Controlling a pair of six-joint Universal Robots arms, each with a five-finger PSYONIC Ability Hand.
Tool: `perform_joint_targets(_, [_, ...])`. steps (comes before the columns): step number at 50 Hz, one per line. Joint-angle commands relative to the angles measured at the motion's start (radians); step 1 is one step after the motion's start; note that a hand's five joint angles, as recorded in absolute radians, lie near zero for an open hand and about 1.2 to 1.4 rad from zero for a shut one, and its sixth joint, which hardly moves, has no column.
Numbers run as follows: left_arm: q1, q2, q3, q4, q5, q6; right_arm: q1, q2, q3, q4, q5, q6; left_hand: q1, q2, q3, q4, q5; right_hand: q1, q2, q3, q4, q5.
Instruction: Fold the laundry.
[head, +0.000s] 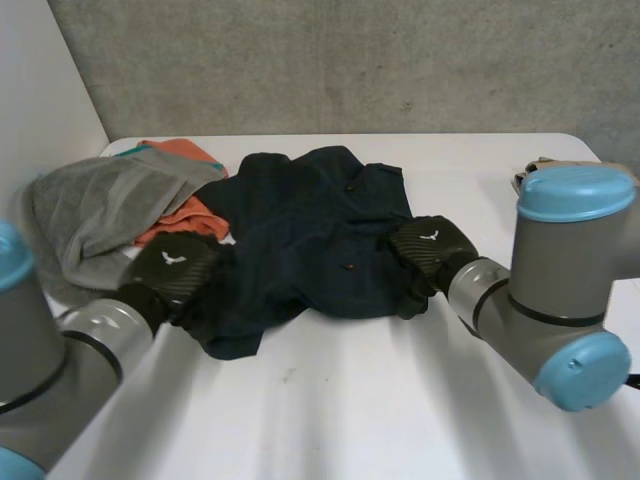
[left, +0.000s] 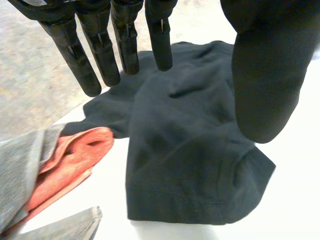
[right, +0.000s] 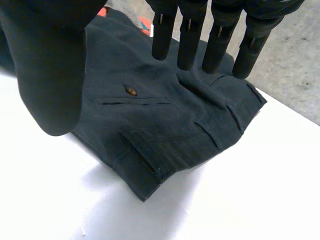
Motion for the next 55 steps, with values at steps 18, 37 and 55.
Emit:
perform_joint_targets(18, [0.137,-0.218,0.127,-0.11,0.117,-0.147,0.072,0.108,0.075,-0.263,-0.029,-0.254,0.017,0.025,0.022,0.035,0.037,-0.002,0.007,0.015,0.033,0.051])
perform_joint_targets(37, [0.028,-0.315,0.314,-0.126,0.016,-0.084,0.075,0.158,-0.014,-0.353,0.053,-0.267,0.962,0.97,0.967,0.98,0.982,0.976,0.985,0.993,1.011,1.029])
perform_joint_targets(55, [0.009,0.251,0.751,-0.057,-0.072,-0.053,0.033,-0.315,-0.538,-0.057,0.028,-0.152,0.962,0.97,0.967,0.98,0.982,0.976,0.985,0.993,1.011,1.029])
